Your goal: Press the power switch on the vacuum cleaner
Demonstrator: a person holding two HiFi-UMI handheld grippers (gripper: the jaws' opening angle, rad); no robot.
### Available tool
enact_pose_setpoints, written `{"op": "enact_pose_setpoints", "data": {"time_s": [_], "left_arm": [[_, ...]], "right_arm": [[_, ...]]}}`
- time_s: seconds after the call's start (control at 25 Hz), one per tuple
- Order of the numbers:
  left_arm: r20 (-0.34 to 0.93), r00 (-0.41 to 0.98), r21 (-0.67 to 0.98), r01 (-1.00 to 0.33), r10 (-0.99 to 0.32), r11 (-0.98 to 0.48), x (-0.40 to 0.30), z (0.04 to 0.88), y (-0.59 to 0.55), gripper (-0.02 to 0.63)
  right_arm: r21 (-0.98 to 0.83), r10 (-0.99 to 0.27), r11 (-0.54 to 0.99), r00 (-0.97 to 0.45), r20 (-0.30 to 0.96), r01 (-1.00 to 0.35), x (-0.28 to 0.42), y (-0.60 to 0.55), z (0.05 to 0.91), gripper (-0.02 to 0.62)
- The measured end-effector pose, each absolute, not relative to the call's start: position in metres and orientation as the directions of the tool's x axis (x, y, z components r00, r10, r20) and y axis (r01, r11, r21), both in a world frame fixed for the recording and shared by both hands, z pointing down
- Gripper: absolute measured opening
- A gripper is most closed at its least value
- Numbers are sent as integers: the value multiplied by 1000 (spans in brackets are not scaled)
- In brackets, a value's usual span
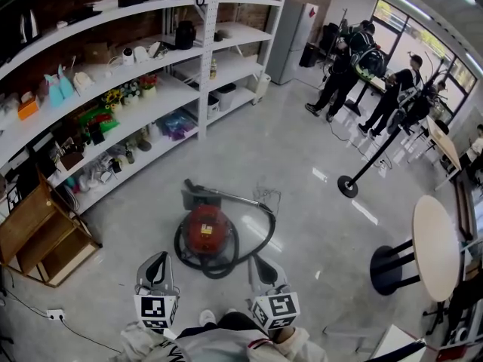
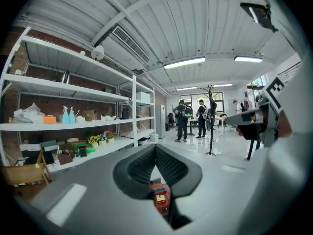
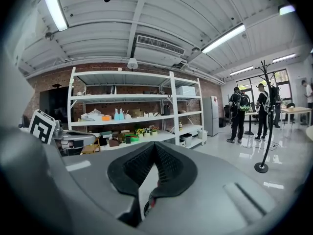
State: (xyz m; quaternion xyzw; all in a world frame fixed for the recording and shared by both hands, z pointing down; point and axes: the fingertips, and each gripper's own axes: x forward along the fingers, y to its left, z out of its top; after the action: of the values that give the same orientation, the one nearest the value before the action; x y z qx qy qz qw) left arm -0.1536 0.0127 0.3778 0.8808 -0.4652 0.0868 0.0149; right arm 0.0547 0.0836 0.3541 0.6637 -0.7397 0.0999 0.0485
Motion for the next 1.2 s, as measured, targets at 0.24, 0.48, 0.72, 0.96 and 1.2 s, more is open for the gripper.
{"op": "enact_pose_setpoints", "data": {"time_s": [0.24, 0.48, 0.72, 0.96, 1.2], "left_arm": [[171, 551, -43, -824, -817, -565, -155, 381, 13, 0], [177, 541, -38, -831, -822, -555, -160, 382, 10, 0], [182, 540, -34, -832, -822, -554, -160, 385, 5, 0], [196, 522, -39, -842, -830, -538, -162, 390, -6, 0], [204, 518, -44, -843, -831, -536, -153, 388, -18, 0]], "right_arm": [[-74, -970, 101, -115, 215, -992, 53, 83, 354, 0], [-68, -968, 110, -122, 219, -992, 49, 79, 352, 0], [-73, -966, 112, -126, 225, -991, 49, 72, 356, 0], [-81, -964, 130, -145, 225, -988, 48, 58, 359, 0], [-93, -960, 141, -159, 232, -986, 56, 42, 361, 0]]}}
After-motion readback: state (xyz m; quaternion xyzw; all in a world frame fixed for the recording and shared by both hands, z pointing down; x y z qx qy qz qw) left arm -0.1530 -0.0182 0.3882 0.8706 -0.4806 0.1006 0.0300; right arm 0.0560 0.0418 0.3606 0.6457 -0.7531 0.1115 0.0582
